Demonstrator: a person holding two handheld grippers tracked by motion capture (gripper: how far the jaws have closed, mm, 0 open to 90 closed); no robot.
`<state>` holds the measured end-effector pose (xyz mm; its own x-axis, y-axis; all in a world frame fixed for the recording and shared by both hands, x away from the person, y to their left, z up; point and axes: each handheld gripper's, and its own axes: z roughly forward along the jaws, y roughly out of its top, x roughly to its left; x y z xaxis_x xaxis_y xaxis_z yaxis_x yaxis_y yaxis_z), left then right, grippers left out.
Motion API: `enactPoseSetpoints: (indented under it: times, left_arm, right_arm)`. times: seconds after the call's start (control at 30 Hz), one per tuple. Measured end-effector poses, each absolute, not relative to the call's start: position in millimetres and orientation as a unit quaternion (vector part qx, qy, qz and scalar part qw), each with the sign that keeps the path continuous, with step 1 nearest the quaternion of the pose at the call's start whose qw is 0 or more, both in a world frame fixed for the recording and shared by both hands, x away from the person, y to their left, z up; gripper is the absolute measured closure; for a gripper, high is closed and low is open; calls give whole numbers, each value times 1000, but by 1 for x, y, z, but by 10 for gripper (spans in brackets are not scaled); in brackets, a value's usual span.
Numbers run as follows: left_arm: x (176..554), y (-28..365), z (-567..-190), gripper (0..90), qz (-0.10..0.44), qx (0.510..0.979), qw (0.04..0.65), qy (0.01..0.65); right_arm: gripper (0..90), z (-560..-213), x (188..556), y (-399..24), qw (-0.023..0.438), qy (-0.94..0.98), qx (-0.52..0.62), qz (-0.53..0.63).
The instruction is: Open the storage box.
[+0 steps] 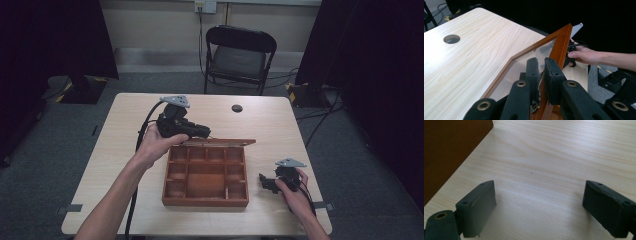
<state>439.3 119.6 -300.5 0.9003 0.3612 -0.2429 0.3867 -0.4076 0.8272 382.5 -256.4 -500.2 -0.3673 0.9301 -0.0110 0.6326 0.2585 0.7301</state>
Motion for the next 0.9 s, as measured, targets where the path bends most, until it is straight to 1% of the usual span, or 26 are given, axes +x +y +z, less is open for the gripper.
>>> enactPoseSetpoints:
  times: [0.2, 0.5, 0.57, 0.9]
  left_arm:
    - [442, 120, -301, 801, -15, 836, 500, 223]
    - [444, 121, -299, 783, -2, 833, 504, 228]
    - [443, 119, -298, 783, 5, 834, 504, 227]
    - [445, 120, -299, 791, 1, 832, 508, 223]
  right_arm:
    - [105, -500, 383, -256, 228, 760, 514, 326]
    - [93, -500, 384, -256, 227, 762, 513, 325]
    - [88, -500, 385, -256, 227, 763, 511, 325]
    - [88, -500, 385, -255, 226, 762, 512, 325]
